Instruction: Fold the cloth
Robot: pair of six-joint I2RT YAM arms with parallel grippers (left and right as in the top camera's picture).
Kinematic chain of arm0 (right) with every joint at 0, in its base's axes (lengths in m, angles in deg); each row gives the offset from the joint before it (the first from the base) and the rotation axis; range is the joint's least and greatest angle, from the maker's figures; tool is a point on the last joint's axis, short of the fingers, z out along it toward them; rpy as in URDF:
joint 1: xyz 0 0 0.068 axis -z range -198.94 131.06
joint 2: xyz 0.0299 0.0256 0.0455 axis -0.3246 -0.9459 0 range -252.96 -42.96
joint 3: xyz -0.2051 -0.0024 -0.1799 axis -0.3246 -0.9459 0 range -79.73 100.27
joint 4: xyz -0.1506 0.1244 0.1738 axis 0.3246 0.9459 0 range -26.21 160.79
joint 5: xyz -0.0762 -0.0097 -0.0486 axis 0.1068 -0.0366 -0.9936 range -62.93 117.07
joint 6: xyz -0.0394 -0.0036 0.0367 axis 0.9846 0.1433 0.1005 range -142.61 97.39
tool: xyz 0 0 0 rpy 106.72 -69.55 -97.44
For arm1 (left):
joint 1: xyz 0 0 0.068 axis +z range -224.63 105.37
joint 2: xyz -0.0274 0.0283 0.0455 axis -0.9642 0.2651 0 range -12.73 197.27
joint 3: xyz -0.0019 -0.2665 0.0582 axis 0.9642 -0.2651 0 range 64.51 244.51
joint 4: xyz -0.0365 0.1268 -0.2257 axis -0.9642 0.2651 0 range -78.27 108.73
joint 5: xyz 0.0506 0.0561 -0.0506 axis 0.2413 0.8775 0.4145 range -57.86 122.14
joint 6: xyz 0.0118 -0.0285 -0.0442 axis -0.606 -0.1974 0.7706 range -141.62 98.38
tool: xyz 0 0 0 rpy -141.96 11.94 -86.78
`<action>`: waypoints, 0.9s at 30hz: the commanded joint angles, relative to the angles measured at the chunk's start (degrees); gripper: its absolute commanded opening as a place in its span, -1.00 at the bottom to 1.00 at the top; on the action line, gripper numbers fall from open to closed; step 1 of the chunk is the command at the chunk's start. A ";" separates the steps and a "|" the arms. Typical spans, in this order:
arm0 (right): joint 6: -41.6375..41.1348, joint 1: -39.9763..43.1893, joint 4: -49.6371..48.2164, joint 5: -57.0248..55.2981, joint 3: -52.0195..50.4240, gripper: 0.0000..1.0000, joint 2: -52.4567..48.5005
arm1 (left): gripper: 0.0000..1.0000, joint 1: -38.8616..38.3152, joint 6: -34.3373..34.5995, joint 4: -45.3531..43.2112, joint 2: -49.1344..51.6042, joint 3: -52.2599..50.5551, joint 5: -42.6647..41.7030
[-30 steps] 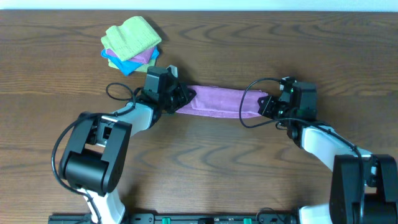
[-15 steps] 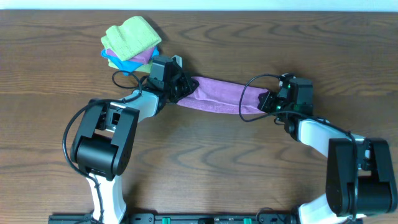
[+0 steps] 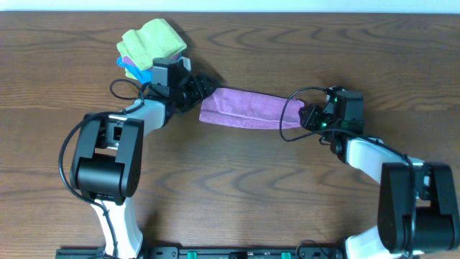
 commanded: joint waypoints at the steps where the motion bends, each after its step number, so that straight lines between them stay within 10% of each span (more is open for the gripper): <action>1: -0.39 0.26 1.88 1.07 0.52 -0.21 3.56 | 0.55 0.57 -0.92 0.09 -0.35 1.75 -4.57; 8: -0.81 0.24 8.22 2.84 0.52 -0.19 10.32 | 0.88 0.66 -0.81 0.26 -0.35 1.92 -6.73; 27: -9.84 -7.26 -2.73 7.39 2.23 -0.51 4.87 | 0.93 0.61 2.05 0.28 -0.35 1.92 -7.23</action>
